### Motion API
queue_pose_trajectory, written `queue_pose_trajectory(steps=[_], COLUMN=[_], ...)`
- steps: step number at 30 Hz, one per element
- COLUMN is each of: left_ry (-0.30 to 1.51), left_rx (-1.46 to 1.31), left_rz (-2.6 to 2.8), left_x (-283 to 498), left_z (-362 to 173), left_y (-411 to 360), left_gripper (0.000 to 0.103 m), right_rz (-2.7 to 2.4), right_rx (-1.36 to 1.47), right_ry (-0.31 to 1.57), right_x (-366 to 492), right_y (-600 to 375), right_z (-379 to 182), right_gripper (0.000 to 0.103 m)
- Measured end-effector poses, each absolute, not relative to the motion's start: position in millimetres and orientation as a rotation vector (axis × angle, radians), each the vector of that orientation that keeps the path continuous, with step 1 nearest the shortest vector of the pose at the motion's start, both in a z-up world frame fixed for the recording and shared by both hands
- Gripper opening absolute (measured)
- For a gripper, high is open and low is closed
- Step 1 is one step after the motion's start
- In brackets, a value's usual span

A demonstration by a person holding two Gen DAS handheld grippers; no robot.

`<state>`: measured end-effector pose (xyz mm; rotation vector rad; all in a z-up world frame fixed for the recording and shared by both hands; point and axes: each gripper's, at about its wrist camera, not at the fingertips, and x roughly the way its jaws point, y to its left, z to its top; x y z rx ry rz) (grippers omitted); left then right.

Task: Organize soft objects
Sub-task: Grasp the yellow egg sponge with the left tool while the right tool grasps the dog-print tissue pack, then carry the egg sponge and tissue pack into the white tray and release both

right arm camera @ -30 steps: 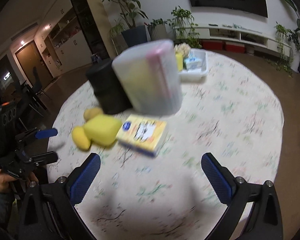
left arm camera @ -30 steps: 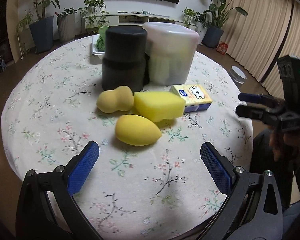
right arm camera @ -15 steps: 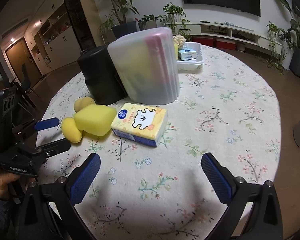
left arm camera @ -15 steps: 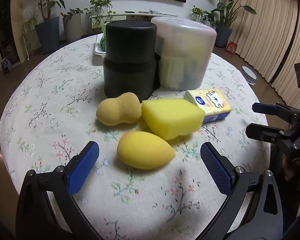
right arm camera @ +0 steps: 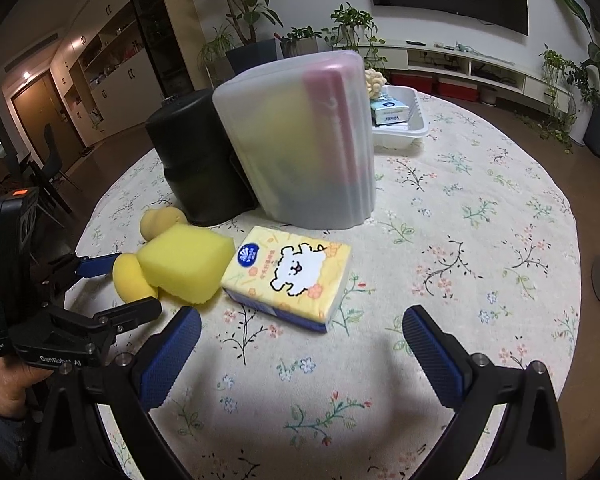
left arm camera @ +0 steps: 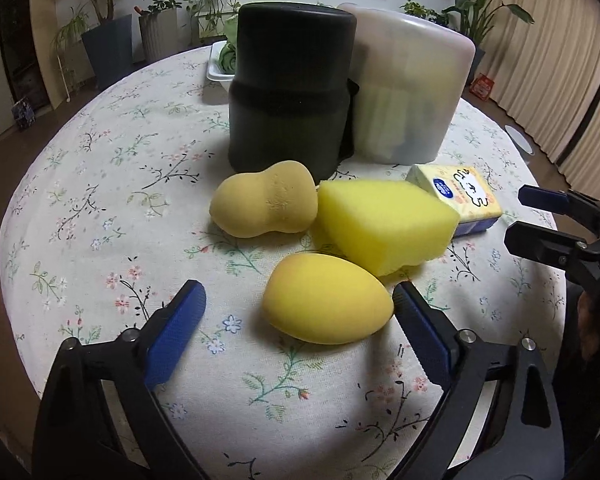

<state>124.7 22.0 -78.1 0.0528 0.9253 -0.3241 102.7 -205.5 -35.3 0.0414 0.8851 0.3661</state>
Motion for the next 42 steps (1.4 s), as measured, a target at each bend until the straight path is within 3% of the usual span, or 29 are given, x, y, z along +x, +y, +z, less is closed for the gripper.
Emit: queue_pose_trajectory(steps=[3, 5, 7, 9, 14, 34, 36, 42], left_ry=[0.922, 0.912, 0.899, 0.898, 0.898, 0.895, 0.894, 0.895], left_rx=[0.065, 0.072, 0.061, 0.051, 0.04, -0.039, -0.044, -0.04], left_rz=[-0.33, -0.338, -0.366, -0.393, -0.403, -0.393, -0.392, -0.393], left_x=[123.9, 123.4, 122.3, 122.2, 118.8, 107.8, 107.2, 105.5], left_z=[-79.2, -78.4, -76.0, -75.6, -74.6, -72.6, -73.0, -73.7], left_y=[19.1, 17.1, 15.7, 14.1, 13.7, 32.8, 34.2, 34.5], left_gripper=[0.089, 0.08, 0.061, 0.05, 0.046, 0.044, 0.044, 0.044], right_rz=[0.366, 0.362, 0.36, 0.353, 0.342, 0.295, 0.282, 0.294], right_rx=[0.033, 0.032, 0.031, 0.028, 0.04, 0.009, -0.024, -0.022], right_ry=[0.89, 0.892, 0.894, 0.904, 0.928, 0.981, 0.968, 0.962], right_x=[104.9, 106.4, 107.7, 109.9, 114.3, 141.8, 142.1, 136.1], right_y=[-203.1, -202.5, -201.9, -200.9, -199.2, -164.6, -161.0, -167.6], right_z=[-37.1, -37.8, -38.3, -39.5, -41.9, -57.2, -57.9, -57.2], right_gripper=[0.103, 0.103, 0.102, 0.101, 0.092, 0.092, 0.084, 0.082])
